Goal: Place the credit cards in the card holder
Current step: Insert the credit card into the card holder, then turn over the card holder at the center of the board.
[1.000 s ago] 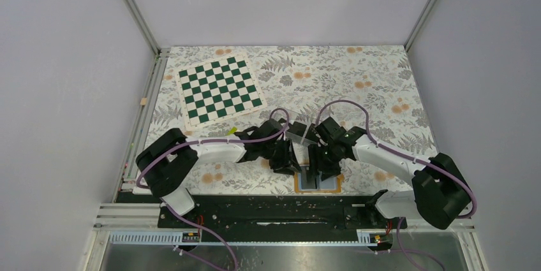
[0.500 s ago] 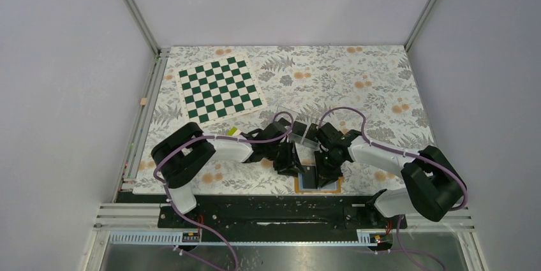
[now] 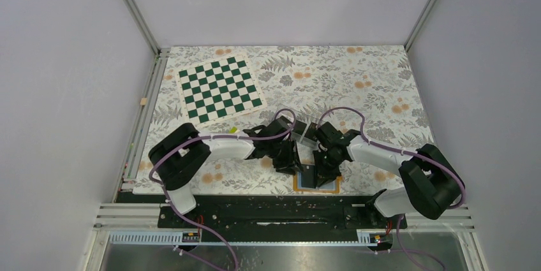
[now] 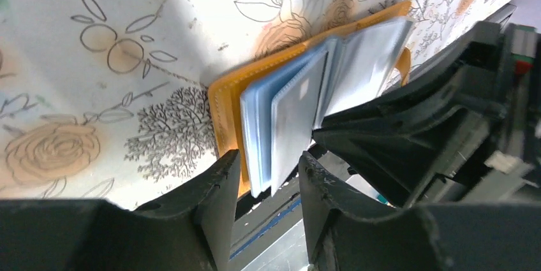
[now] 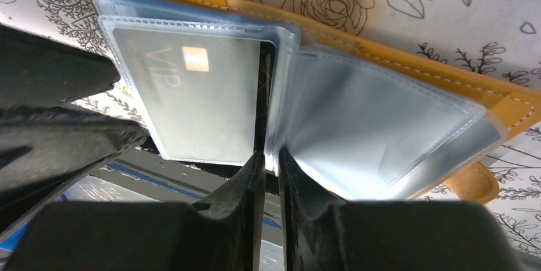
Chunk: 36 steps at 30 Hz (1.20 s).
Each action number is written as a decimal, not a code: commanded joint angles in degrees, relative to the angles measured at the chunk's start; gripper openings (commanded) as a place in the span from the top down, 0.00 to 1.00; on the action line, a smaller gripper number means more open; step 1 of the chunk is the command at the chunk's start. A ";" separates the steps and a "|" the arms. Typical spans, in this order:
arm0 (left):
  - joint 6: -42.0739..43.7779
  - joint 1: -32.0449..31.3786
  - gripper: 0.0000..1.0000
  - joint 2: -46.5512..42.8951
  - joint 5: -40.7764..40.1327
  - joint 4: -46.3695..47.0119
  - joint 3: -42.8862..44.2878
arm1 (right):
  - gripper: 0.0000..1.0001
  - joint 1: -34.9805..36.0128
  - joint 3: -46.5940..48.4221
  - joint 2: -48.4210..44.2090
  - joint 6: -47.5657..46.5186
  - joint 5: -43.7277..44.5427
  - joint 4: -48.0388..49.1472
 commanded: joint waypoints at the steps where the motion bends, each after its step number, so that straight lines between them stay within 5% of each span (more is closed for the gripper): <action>1: 3.66 -0.43 0.61 -5.62 -4.47 -6.93 3.02 | 0.80 -0.02 -1.54 2.72 0.03 0.73 1.70; 18: 0.17 -1.34 0.65 1.59 1.22 4.14 2.33 | 0.81 -0.02 -1.67 2.56 -0.07 0.27 1.71; 25: -0.72 -1.33 0.93 1.18 1.71 6.22 1.98 | 0.80 -0.05 -0.89 1.55 -0.34 -1.78 2.46; 27: -0.77 -1.33 1.00 0.68 1.48 5.76 1.85 | 0.78 -0.04 -0.01 -0.16 -0.39 -2.63 2.09; 36: 4.79 -1.23 1.00 -3.32 -2.87 -7.17 4.84 | 0.53 -2.09 4.60 -11.38 -1.50 0.30 -4.53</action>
